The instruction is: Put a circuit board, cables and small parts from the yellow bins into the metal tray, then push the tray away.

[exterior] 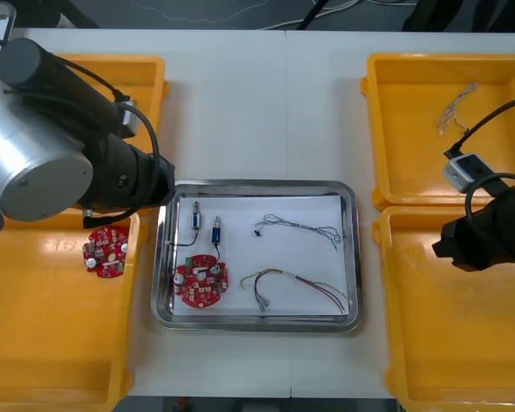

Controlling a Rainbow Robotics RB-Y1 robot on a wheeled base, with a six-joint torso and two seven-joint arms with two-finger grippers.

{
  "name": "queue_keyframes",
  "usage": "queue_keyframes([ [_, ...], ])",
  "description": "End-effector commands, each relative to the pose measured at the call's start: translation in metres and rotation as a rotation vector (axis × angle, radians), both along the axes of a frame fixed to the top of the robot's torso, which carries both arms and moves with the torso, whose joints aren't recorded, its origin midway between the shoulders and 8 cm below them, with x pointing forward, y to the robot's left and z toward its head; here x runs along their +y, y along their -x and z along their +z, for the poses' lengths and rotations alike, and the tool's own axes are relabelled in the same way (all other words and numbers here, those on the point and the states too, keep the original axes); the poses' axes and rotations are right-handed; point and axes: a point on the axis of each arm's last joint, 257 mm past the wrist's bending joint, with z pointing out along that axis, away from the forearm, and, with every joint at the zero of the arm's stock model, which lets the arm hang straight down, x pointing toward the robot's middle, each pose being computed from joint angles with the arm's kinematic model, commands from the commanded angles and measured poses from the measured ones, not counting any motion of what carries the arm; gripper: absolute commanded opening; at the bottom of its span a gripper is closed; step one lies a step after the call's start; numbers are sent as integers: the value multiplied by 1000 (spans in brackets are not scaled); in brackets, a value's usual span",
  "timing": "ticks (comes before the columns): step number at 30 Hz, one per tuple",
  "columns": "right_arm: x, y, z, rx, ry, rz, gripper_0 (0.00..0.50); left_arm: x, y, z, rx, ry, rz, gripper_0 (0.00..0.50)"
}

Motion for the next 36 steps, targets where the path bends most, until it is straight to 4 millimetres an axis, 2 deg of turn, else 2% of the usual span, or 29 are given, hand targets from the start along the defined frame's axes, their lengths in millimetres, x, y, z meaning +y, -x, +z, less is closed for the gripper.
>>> queue_keyframes([
  [1, 28, -2, 10, -38, 105, 253, 500, 40, -5, 34, -49, -37, 71, 500],
  [10, 68, 1, 3, -40, 215, 529, 500, 97, 13, 37, 11, -38, 85, 500],
  [13, 74, 2, 0, -40, 240, 573, 500, 107, 15, 36, 18, -50, 82, 500],
  [14, 81, 4, -4, -34, 266, 620, 500, 120, 17, 37, 20, -72, 79, 500],
  [18, 100, 12, -13, -21, 300, 716, 500, 143, 21, 38, 47, -124, 58, 500],
  [29, 155, 26, -22, -34, 386, 922, 500, 181, 21, 40, 85, -181, -28, 500],
  [36, 189, 34, -38, 12, 393, 1010, 500, 202, 18, 39, 95, -226, -46, 500],
])
